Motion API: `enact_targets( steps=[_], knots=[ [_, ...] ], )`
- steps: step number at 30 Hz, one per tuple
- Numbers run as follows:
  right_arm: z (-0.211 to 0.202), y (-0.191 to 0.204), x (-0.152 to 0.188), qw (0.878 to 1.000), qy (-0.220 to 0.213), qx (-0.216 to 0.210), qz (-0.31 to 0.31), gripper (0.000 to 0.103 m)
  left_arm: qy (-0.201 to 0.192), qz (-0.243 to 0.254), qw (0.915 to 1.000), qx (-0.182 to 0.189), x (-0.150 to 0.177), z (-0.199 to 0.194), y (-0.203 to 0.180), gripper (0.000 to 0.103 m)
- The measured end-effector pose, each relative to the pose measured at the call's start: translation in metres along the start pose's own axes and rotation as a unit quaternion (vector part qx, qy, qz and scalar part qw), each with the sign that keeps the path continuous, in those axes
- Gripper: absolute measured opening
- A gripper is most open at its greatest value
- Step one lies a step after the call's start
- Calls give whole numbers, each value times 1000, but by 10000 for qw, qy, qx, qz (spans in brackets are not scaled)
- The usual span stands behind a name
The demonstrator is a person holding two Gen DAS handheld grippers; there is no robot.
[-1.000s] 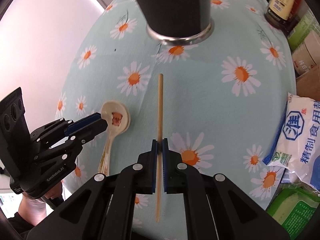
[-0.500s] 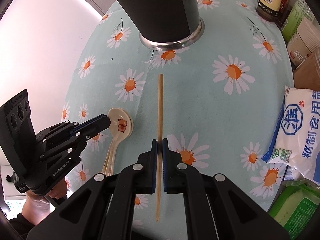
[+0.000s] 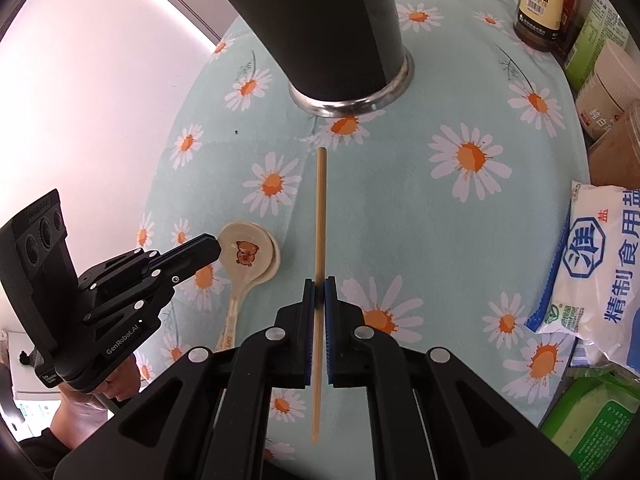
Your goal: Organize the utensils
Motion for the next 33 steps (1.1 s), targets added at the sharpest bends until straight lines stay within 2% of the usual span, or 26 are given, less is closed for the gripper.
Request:
enact_targets(
  steps=[6, 10, 12, 14, 18, 21, 22, 23, 25, 33],
  knots=[
    [0, 4, 0, 10000, -19, -30, -43, 6, -189, 55, 9998, 70, -2, -16, -4, 0],
    [1, 5, 0, 10000, -16, -37, -53, 6, -280, 127, 9995, -58, -3, -22, -7, 0],
    [1, 5, -1, 10000, -25, -41, -58, 6, -241, 32, 9997, -87, -3, -21, -4, 0],
    [0, 5, -1, 10000, -41, -47, -66, 6, -163, -31, 9999, 48, -3, -18, -2, 1],
    [-1, 6, -1, 9999, -44, -35, -90, 6, -109, 29, 9999, -12, -2, -16, -5, 2],
    [-1, 5, -2, 10000, -35, -33, -87, 6, -2, 18, 10000, 90, -1, -14, -7, 2],
    [-2, 5, -2, 9999, -37, -30, -88, 6, 51, 30, 9999, 93, 0, -12, -8, 8],
    [-2, 5, -2, 9999, -36, -31, -88, 6, 88, 45, 9999, 97, 1, -11, -9, 22],
    [-1, 4, -2, 10000, -26, -35, -71, 6, 128, 13, 9999, -7, 3, -9, -10, 37],
    [1, 5, -2, 10000, 10, -51, -83, 6, 323, 206, 9991, -170, 3, 5, -16, 35]
  ],
)
Point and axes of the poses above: each gripper's, at about its wrist camera, not at the fingertips, and z roughly the way its jaws point, y to its left, x to its underside, the point moved 2 cm from there along z, roughly the way its jaws point, and after that the axes turned 7 degrees about y, right-handed, at the moved point
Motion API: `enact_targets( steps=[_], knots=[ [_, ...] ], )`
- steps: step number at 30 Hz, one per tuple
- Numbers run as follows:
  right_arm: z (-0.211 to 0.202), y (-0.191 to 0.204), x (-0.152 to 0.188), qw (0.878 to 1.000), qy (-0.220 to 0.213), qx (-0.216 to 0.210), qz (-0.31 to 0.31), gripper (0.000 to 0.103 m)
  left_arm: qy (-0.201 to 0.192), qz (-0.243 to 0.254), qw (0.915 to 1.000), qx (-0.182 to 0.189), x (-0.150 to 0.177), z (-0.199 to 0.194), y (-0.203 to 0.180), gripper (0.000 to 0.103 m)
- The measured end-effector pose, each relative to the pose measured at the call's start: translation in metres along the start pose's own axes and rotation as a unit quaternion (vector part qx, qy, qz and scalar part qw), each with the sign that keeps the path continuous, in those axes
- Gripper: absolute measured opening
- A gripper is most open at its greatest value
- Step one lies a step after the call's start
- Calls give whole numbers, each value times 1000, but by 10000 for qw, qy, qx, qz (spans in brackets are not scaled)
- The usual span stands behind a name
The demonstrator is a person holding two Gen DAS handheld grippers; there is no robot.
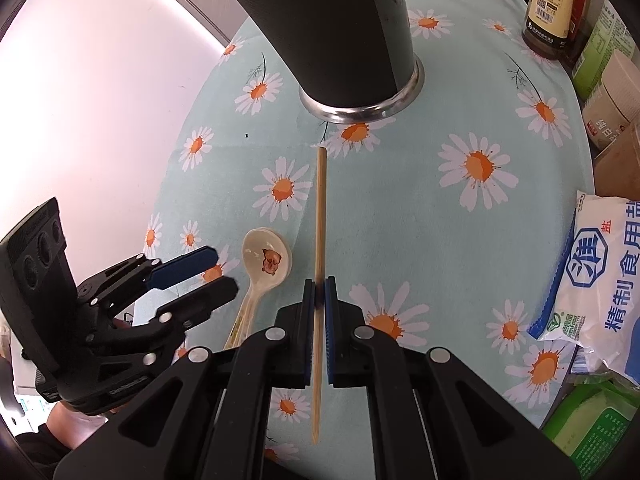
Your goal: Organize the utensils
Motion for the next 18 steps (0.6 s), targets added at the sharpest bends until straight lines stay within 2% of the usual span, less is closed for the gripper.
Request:
enact_targets(
  steps=[4, 5, 9, 13, 18],
  knots=[
    [0, 1, 0, 10000, 8, 2, -10, 6, 100, 68, 9998, -180, -6, 12, 1, 34],
    [0, 0, 0, 10000, 3, -2, 3, 6, 107, 78, 9997, -189, -8, 14, 1, 28],
    [1, -4, 0, 10000, 4, -8, 70, 6, 132, 170, 9994, -265, -10, 19, -2, 20],
    [0, -6, 1, 9999, -4, -12, 112, 6, 123, 344, 9982, -471, -12, 22, -6, 7],
    [0, -8, 2, 9999, -7, -25, 144, 6, 64, 581, 9966, -582, -13, 22, -13, 6]
  ],
)
Point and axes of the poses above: each gripper's, at about its wrist camera, not at the fingertips, and z roughly the way its jaws point, y to its left, x to its underside, the point moved 2 cm from there along z, roughly the way its jaws point, and after that the axes turned 7 degrees about y, right-handed, at the moved point
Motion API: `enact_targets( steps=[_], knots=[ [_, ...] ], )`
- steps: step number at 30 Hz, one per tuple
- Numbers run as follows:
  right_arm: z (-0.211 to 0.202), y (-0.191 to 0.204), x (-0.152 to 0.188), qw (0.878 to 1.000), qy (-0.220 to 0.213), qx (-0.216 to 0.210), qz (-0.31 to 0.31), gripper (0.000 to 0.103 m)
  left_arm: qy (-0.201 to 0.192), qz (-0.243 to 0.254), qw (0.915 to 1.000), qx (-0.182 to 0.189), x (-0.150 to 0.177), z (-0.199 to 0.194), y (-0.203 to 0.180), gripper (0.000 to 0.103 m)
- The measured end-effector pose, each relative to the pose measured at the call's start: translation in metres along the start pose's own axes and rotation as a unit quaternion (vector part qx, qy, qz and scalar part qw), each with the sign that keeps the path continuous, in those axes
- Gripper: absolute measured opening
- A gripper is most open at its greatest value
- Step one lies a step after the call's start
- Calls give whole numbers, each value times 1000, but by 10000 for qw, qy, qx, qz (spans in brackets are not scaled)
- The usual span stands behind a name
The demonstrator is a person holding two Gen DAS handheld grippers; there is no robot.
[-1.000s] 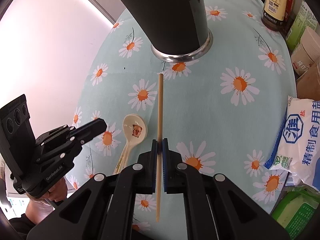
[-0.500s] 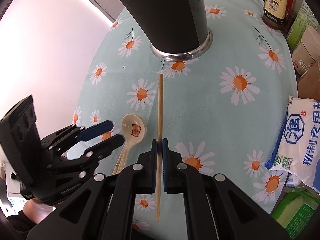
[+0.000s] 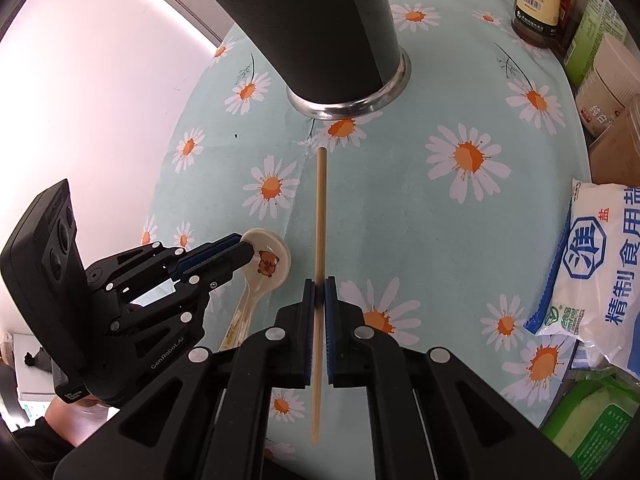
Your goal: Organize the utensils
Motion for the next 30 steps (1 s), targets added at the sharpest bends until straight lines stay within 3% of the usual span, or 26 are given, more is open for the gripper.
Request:
enact_targets(
  steps=[9, 30],
  knots=[
    [-2, -1, 1, 10000, -30, -16, 58, 6, -127, -131, 9997, 185, -2, -11, 5, 5],
    [2, 1, 1, 10000, -6, -61, 38, 6, -106, -386, 9992, -11, 12, -28, 22, 9]
  ],
)
Point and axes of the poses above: each gripper's, at about its wrist camera, not at the fingertips, and z roughly the way its jaws point, y to its left, x to its underside, the point moved 2 cm from there along z, roughly the way its jaws point, and after that the axes turned 7 degrees about y, right-handed, at the moved point
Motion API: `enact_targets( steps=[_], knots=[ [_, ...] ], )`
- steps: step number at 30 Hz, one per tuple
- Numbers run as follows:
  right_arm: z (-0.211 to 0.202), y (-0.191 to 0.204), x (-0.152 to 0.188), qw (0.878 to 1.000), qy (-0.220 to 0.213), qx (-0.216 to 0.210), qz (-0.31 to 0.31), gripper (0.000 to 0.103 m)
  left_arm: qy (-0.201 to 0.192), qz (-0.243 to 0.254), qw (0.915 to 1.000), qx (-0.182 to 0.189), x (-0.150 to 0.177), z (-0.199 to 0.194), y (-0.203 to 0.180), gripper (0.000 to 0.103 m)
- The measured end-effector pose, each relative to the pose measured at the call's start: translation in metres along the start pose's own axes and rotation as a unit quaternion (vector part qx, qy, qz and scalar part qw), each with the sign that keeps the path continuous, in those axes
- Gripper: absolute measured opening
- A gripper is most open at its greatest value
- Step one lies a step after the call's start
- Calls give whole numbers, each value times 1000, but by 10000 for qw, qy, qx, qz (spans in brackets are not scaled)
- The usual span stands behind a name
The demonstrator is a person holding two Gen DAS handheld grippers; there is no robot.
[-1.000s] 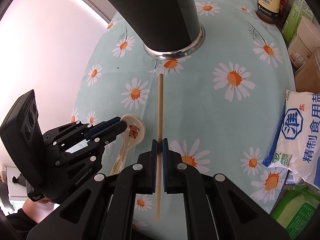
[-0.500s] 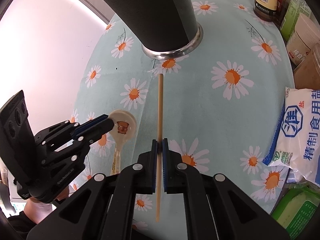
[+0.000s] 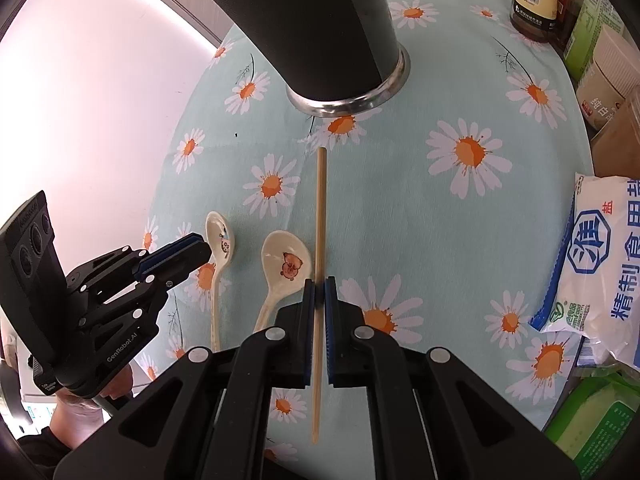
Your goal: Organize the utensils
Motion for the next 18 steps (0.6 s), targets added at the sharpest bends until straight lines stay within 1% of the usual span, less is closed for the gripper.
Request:
enact_targets(
  steps=[5, 6, 7, 8, 12, 18],
  knots=[
    [0, 2, 0, 10000, -7, -15, -31, 6, -27, -93, 9999, -48, 0, -2, 5, 9],
    [0, 3, -1, 10000, -12, -16, -33, 6, -25, -110, 9999, -67, 0, -2, 6, 11],
    [0, 3, 0, 10000, -15, -18, -36, 6, -24, -144, 9999, -83, 0, -3, 8, 20],
    [0, 3, -1, 10000, -19, -18, -40, 6, -28, -173, 9998, -81, 0, -3, 9, 25],
    [0, 2, -1, 10000, -29, -20, -44, 6, -33, -226, 9996, -144, 0, -4, 14, 25],
    [-2, 1, -2, 10000, -41, -45, -42, 6, 59, -315, 9995, -67, -3, 3, 21, 25]
  ],
)
Point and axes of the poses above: each gripper's, at about its wrist camera, not at the fingertips, and z roughly the way its jaws point, y to its left, x to its underside, the point moved 2 cm from there along z, roughly the way its jaws point, and after that the axes turned 7 degrees about y, right-handed, at the moved point
